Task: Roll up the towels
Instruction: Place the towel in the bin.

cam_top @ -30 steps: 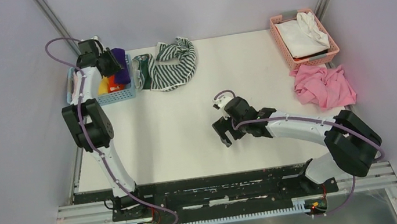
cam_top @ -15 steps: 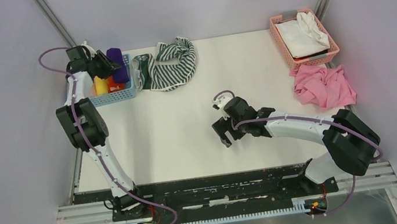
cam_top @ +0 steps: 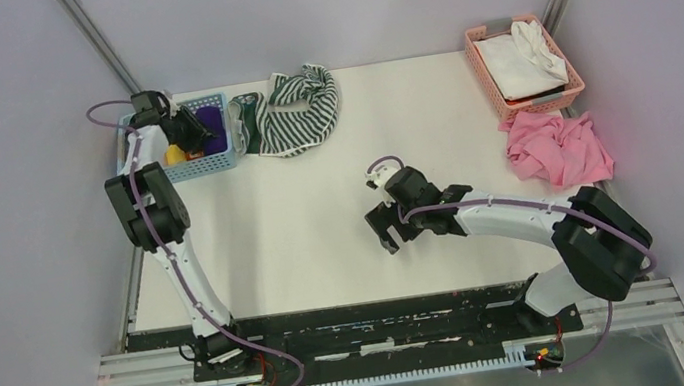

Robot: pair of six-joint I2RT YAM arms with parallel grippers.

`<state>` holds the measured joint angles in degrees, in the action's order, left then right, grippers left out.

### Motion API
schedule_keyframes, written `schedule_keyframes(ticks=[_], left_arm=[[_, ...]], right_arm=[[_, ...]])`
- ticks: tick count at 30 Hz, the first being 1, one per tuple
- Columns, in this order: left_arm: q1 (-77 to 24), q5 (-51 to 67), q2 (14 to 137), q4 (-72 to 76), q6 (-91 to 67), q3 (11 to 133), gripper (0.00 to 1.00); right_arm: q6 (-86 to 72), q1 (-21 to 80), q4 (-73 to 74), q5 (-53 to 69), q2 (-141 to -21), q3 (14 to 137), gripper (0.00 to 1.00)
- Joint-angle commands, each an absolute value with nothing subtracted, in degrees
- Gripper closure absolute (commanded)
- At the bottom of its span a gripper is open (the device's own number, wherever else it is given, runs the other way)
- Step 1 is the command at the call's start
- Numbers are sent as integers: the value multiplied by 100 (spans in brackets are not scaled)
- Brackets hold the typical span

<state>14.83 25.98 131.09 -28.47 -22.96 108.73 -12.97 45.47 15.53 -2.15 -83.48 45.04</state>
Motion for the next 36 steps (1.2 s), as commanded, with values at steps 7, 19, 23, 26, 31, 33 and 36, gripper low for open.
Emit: schedule_keyframes(ticks=[7,19,23,26,31,33,36], left_arm=[[1082,376,13534,-4246,-1187,11700,65],[818,-356,14559,-5332,-1123,12583,60],[823,-240,14278,-5297,-1158,12660,52],[825,-128,13935,-5223,-1206,12690,45],[824,73,13575,-5209,-1237,12770,36],[821,105,13506,-5208,-1260,12770,34],[825,160,13400,-5206,-1282,12757,30]], right_arm=[[-1292,4509,1459,-167,-8472,4798,0],[-1300,4509,1448,-124,-8479,4799,0],[-1266,4509,1500,-166,-8381,4807,0],[-1263,4509,1505,-176,-8310,4812,0],[-1269,4509,1514,-142,-8202,4787,0],[-1274,4509,1512,-149,-8143,4749,0],[-1274,4509,1524,-156,-8073,4729,0]])
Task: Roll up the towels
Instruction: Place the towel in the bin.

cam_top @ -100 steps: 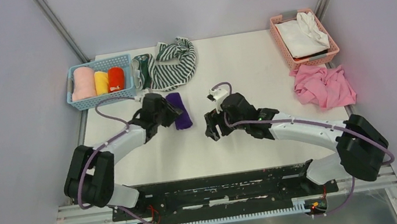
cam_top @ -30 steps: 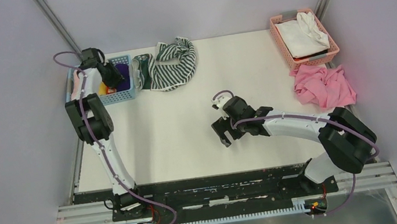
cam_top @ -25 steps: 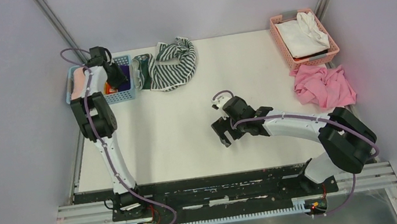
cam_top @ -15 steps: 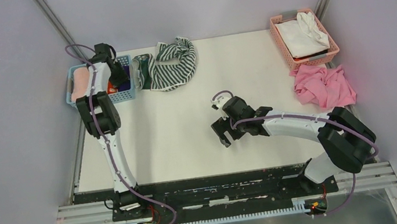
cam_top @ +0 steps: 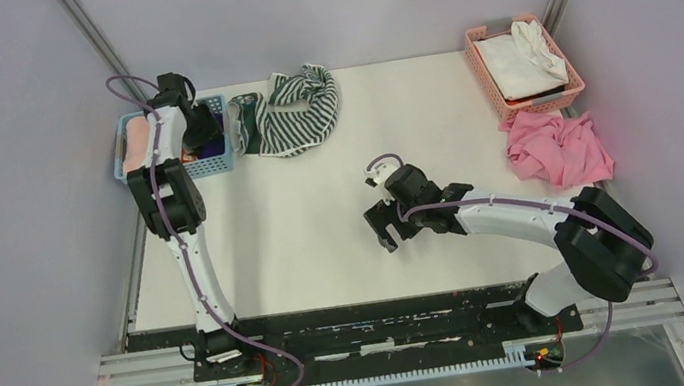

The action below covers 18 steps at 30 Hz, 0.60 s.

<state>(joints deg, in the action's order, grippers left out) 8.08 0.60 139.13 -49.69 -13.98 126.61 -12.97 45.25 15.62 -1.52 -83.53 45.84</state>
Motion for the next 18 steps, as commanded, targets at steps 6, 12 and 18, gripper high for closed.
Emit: schedule_keyframes(ticks=[6,12,18], left_arm=[[824,132,12954,-5212,-1379,12627,28],[583,43,11944,-4946,-1596,11903,25],[-560,-751,10786,-3822,-1876,10232,24]], right_arm=[[-1228,4509,1580,-255,-7915,4729,0],[-1112,4500,1669,-757,-7661,4680,0],[-1176,4483,1592,-1202,-7295,4509,0]])
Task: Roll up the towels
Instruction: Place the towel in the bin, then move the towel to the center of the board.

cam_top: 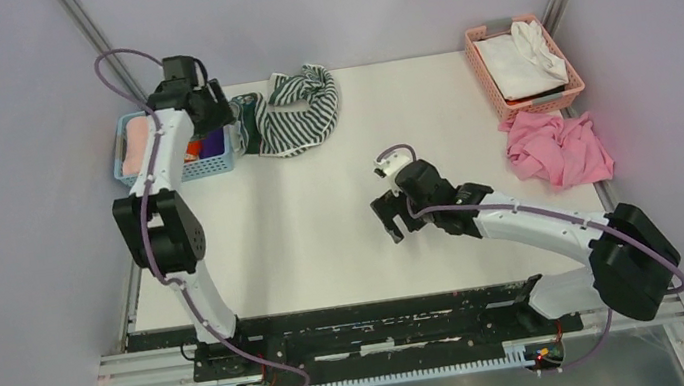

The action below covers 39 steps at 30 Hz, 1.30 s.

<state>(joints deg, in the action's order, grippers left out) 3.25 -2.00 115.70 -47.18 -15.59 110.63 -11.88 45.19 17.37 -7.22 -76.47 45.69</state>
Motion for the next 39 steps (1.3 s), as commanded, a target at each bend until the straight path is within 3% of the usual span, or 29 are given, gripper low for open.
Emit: schedule_keyframes(ticks=[1,6,17,22,32,39], left_arm=[[-782,-908,10698,-3569,-1867,10003,23],[-1373,-1311,10855,-2544,-1695,9222,21],[-1650,-1170,12875,-1805,-1350,10135,23],[-1849,-609,13510,-2178,-1595,10377,33],[-3636,-108,12078,-1820,-2430,7780,38],[-4398,-544,9968,-1946,-3344,6187,32]], right_arm=[[-1204,4477,1589,-1257,-7241,4470,0],[-1334,4468,1544,-1295,-7067,4265,0],[-1465,4458,1614,-1064,-6814,4027,0],[-1511,4458,1664,-1151,-6698,3986,0],[-1523,4456,1828,-1791,-6111,4001,0],[-1875,4448,1968,-2325,-5551,3848,0]])
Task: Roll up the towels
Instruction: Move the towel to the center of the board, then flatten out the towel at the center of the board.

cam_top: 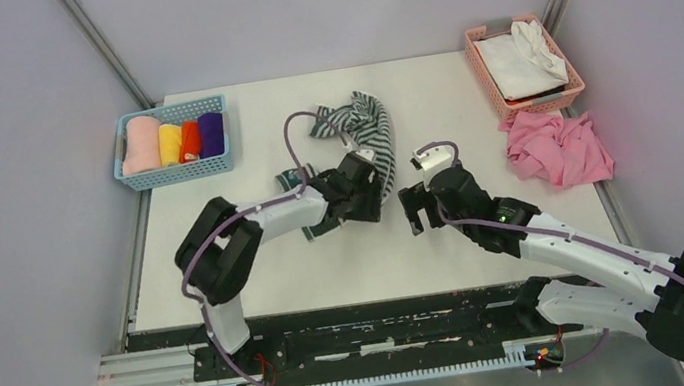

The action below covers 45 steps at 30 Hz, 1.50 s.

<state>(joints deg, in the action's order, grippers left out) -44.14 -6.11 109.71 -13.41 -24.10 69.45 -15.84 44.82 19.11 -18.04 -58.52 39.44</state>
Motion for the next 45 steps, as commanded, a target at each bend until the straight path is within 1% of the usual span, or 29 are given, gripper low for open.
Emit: schedule_keyframes(ticks=[1,7,11,15,22,28,31,33,35,38,42,45], left_arm=[[-4407,-567,9607,-1935,-3459,6001,31],[-4396,-1026,7791,-2259,-4018,5124,26],[-4389,-1550,7309,-2907,-4412,4677,27],[-4261,-1665,6988,-3155,-4947,4052,28],[-4211,-1759,6759,-3341,-5294,3543,31],[-4182,-2011,7048,-3247,-5251,3514,32],[-4163,-2001,7303,-3063,-5174,3573,35],[-4162,-1954,7449,-3030,-5160,3631,39],[-4165,-1884,7516,-2970,-5159,3618,46],[-4165,-1938,7386,-2976,-5172,3630,67],[-4111,-2231,6825,-3255,-5058,3976,95],[-3873,-2263,6410,-3569,-4748,4509,97]], right_arm=[[-1925,4448,1981,-2393,-5502,3832,0],[-2059,4443,2020,-2416,-5394,3874,0],[-2084,4434,1941,-2294,-5529,3863,0],[-2120,4440,1897,-2229,-5715,3874,0],[-2145,4440,1808,-2156,-5904,3902,0],[-2174,4438,1725,-2055,-6060,3933,0],[-2164,4438,1718,-2039,-6094,3940,0],[-2149,4439,1735,-2054,-6081,3951,0],[-2133,4435,1732,-2094,-6055,3955,0],[-2076,4430,1714,-2145,-6070,4011,0],[-1999,4377,1726,-2263,-6278,4308,0],[-1984,4247,1757,-2278,-6570,4687,0]])
